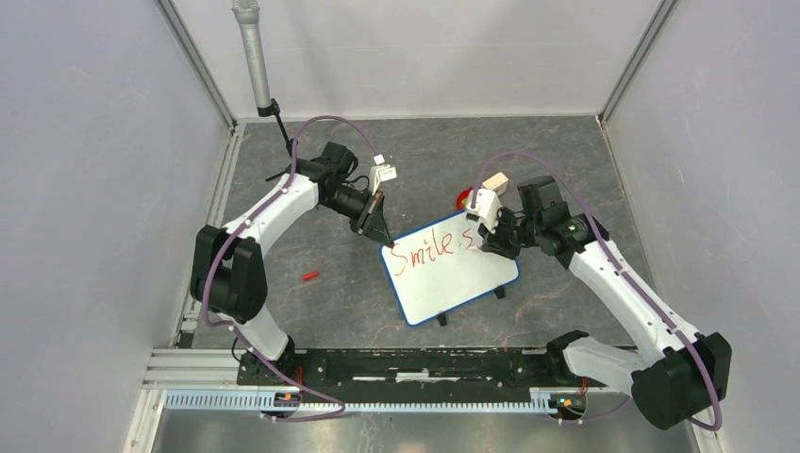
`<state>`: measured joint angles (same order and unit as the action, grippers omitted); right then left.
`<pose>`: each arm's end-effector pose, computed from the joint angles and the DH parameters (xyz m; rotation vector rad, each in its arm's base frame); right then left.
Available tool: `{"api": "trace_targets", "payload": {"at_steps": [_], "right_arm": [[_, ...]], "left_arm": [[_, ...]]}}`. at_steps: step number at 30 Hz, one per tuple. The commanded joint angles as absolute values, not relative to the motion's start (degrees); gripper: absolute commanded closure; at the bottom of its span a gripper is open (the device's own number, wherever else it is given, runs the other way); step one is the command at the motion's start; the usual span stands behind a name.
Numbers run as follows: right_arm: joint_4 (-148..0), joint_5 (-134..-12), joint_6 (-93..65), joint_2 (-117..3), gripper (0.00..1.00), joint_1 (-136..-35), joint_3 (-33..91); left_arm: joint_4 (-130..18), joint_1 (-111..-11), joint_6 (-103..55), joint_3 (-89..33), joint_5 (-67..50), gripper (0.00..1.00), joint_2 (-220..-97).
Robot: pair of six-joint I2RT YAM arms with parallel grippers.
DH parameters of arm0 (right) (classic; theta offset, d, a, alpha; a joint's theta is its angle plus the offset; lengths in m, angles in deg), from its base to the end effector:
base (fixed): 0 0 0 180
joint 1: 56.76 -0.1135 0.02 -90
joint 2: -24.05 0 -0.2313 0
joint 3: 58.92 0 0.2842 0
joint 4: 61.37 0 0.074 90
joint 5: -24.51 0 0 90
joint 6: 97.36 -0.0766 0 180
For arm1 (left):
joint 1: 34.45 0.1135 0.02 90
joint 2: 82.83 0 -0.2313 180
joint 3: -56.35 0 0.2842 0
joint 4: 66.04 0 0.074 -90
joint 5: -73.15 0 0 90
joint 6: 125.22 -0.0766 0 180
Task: Write a sentence on the whiteboard
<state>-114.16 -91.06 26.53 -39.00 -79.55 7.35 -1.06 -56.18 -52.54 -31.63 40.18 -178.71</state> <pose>0.2561 0.1435 0.2267 -1.2962 1.9871 0.4498 0.3099 -0.1927 0.1940 1.0488 2.3336 -1.3991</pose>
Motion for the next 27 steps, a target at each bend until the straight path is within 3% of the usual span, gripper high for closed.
{"api": "trace_targets", "payload": {"at_steps": [1,27], "right_arm": [[-113.68,-94.85,26.0,-40.3,1.0,-79.87,10.47],[-109.98,-89.52,25.22,-39.65,1.0,-76.45,11.47]], "left_arm": [[-0.72,-56.37,-55.03,-33.23,41.33,0.97,-178.68],[-0.67,-56.35,-55.26,-32.84,41.07,0.98,-178.27]]}}
